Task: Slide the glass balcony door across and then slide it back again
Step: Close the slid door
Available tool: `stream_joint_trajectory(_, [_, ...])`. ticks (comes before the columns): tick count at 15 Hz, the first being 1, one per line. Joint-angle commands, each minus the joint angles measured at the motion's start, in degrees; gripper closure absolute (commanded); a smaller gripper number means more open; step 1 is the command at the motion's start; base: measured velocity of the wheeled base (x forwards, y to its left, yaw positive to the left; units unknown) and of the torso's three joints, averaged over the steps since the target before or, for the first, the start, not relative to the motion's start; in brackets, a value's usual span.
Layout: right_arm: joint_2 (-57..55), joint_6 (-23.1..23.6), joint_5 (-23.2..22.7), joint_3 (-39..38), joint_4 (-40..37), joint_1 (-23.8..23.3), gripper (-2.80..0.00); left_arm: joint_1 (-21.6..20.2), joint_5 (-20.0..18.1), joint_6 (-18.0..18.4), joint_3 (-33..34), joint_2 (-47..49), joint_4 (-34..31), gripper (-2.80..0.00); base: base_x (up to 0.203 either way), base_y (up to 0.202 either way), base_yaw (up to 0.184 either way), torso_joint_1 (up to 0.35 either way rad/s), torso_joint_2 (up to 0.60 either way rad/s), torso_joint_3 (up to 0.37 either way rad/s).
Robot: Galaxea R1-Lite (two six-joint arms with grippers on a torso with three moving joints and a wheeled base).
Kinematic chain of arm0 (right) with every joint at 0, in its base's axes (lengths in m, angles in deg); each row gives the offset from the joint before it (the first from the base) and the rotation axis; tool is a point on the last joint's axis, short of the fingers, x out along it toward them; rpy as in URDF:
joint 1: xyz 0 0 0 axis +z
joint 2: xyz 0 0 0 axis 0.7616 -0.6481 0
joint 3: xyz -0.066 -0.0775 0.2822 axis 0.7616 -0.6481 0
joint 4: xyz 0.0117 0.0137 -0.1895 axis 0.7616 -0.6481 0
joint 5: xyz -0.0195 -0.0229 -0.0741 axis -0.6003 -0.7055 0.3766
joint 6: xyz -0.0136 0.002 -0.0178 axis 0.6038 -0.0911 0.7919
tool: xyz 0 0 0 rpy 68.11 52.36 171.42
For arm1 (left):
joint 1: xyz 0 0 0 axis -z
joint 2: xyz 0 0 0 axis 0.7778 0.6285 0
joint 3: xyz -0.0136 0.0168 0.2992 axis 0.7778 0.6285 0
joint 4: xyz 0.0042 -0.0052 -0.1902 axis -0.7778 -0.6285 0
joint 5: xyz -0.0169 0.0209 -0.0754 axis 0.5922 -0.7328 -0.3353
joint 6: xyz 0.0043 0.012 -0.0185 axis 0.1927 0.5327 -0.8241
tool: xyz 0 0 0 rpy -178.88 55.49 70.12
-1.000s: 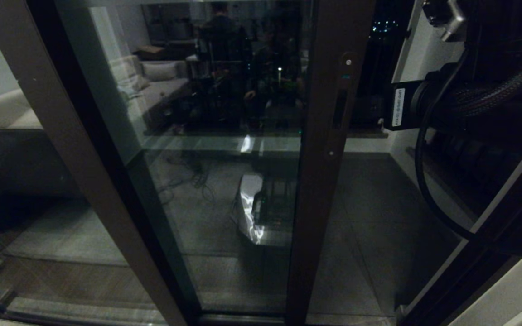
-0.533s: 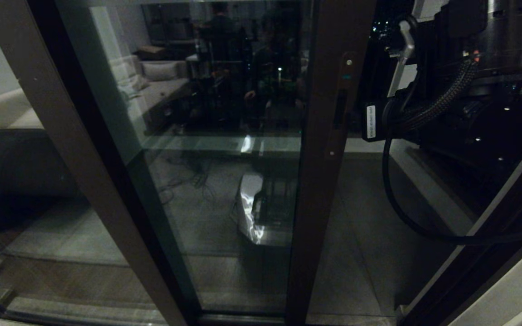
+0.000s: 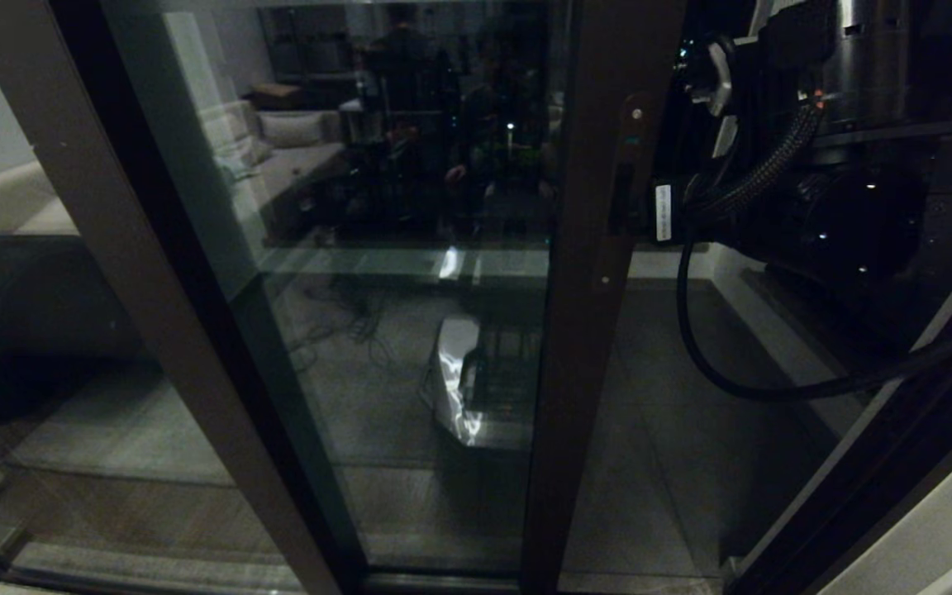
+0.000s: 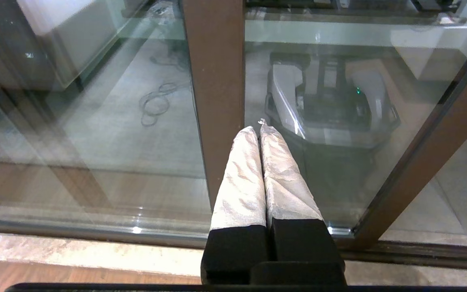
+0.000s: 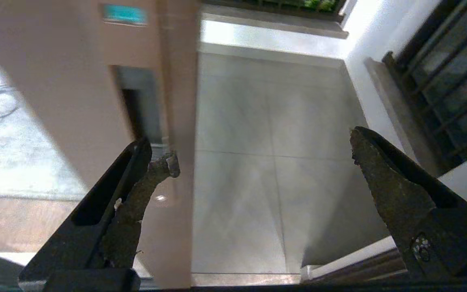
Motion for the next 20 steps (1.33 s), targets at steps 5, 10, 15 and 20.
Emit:
stream_joint_trajectory(5, [-1.7, 0.0, 0.1, 0.7, 0.2, -1.5, -2.80, 0.0, 0.0, 0.0, 0.1, 0.0, 0.0, 0.00, 0.000, 0.000, 0.000, 0.000, 0.00, 0.000])
stream_joint_trajectory(10, [-1.2, 0.0, 0.1, 0.1, 0.2, -3.3, -2.80, 0.0, 0.0, 0.0, 0.1, 0.0, 0.0, 0.00, 0.000, 0.000, 0.000, 0.000, 0.00, 0.000])
stream_joint_trajectory(15, [-0.2, 0.1, 0.1, -0.8, 0.1, -4.5, -2.80, 0.0, 0.0, -0.1, 0.1, 0.0, 0.0, 0.00, 0.000, 0.000, 0.000, 0.000, 0.00, 0.000])
stream_joint_trajectory(20, [-0.1, 0.1, 0.0, -1.3, 0.1, -5.5, -2.80, 0.0, 0.0, 0.0, 0.1, 0.0, 0.0, 0.00, 0.000, 0.000, 0.000, 0.000, 0.00, 0.000])
